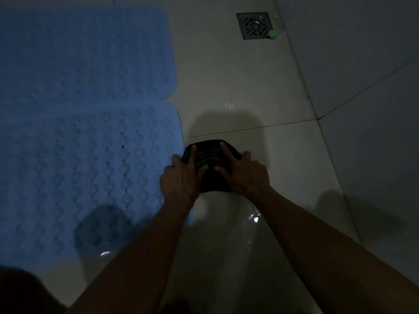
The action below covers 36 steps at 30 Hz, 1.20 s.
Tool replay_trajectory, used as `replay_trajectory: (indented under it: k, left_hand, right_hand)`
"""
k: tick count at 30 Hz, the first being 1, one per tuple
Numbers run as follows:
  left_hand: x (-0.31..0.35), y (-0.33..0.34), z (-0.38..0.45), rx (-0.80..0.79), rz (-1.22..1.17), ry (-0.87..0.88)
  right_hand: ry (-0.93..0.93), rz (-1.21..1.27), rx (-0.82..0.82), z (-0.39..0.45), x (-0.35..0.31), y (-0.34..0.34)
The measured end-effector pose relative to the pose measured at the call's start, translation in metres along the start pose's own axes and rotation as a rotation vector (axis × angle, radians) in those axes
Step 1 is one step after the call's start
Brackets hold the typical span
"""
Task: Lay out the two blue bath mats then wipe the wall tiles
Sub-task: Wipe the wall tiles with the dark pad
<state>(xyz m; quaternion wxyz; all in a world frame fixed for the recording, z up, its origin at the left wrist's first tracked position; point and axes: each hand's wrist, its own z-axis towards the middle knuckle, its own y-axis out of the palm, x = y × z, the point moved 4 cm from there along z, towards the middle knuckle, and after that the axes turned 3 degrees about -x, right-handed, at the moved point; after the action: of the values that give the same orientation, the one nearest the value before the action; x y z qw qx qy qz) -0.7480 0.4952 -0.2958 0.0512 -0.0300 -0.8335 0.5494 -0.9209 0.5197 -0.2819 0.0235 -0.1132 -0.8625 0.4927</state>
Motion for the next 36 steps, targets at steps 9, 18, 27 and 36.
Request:
replay_trajectory:
  k: [9,18,27,36]
  left_hand:
    - [0.017,0.009,-0.050,-0.018,0.060,-0.101]
    - [0.030,0.030,-0.106,-0.013,0.094,-0.220]
    - [0.025,0.052,-0.130,0.102,0.048,-0.198]
    - [0.011,0.075,-0.157,0.189,0.013,-0.147]
  right_hand:
    - [-0.124,0.142,-0.058,-0.027,0.018,0.027]
    - [-0.220,0.070,-0.070,-0.061,0.034,0.049]
    - [-0.171,0.115,0.068,-0.083,0.037,0.074]
    - [-0.111,0.112,0.173,-0.112,0.029,0.099]
